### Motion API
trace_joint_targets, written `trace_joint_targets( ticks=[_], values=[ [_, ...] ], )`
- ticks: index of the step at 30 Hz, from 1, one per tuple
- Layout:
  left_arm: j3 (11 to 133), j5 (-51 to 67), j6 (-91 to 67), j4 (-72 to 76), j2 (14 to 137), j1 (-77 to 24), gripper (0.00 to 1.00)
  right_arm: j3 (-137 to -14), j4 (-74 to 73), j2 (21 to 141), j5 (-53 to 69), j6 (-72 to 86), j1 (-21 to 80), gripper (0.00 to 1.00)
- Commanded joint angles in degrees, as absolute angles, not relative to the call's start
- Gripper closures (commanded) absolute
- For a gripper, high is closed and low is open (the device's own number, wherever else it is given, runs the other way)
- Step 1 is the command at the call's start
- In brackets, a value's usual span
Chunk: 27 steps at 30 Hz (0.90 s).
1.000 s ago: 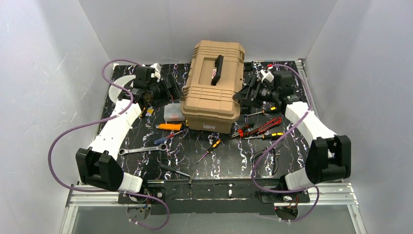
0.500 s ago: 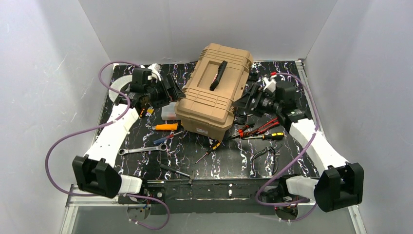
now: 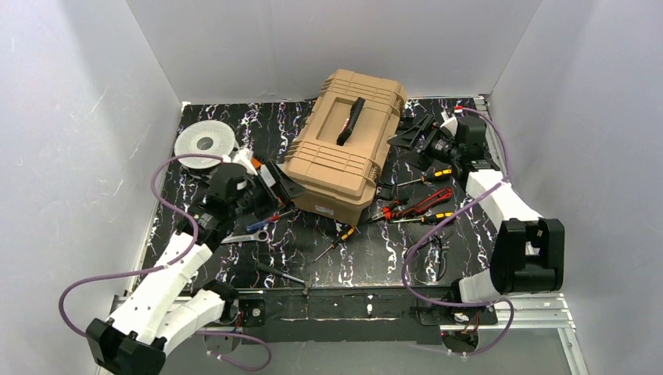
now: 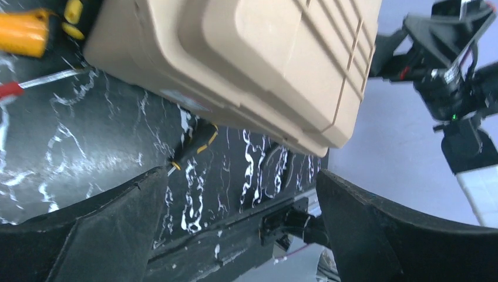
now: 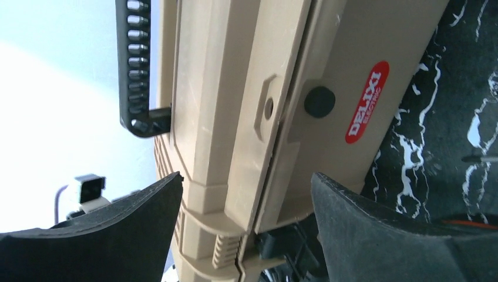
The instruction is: Pack the tool kit
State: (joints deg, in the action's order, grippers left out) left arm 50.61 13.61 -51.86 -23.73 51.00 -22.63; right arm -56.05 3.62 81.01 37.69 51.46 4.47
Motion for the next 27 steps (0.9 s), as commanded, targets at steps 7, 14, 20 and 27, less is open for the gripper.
trace_joint_targets(
  ticks=[7, 14, 20, 27],
  values=[
    [38.9, 4.7, -62.9, 1.9, 51.9, -31.4, 0.03, -55.2, 30.3, 91.4, 37.5, 64.8, 4.3, 0.2],
    [35.3, 0.9, -58.7, 16.1, 57.6, -30.4, 0.04, -53.2, 52.9, 102.8, 43.0, 79.4, 5.3, 0.57],
    [39.7, 8.2, -54.2, 14.0, 62.4, -25.5, 0.1, -48.6, 58.4, 100.5, 43.6, 82.1, 5.6, 0.9],
    [43.7, 21.4, -55.7, 18.9, 71.1, -18.0, 0.18, -40.9, 52.6, 91.5, 41.3, 76.4, 5.5, 0.93]
  ],
)
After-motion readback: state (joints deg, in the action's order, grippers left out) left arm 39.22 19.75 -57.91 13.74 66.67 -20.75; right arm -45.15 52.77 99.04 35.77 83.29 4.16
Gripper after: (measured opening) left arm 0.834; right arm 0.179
